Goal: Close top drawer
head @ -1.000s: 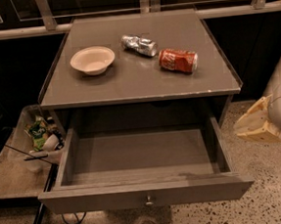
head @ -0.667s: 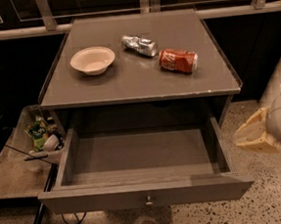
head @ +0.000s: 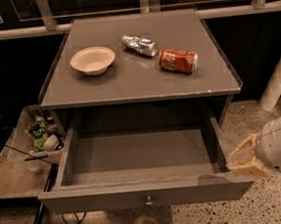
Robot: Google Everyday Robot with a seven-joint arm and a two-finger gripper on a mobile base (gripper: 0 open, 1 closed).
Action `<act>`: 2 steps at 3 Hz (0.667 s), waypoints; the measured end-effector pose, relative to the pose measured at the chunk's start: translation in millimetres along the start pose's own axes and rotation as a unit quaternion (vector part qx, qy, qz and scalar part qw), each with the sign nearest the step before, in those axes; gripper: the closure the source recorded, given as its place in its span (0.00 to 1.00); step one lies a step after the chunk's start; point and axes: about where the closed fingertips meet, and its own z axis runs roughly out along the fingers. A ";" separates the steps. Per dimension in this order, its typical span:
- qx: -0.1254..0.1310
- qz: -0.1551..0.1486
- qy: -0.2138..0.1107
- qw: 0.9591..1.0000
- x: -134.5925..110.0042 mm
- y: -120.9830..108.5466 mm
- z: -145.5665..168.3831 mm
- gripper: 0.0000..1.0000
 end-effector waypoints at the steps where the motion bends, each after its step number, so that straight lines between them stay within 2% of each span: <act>1: -0.026 0.001 0.005 1.000 11.8 29.5 45.6 1.00; 2: -0.029 0.001 0.009 1.000 13.7 30.5 52.6 1.00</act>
Offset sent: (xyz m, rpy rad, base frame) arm -0.0228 0.0307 -0.0713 0.0167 0.0685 0.0315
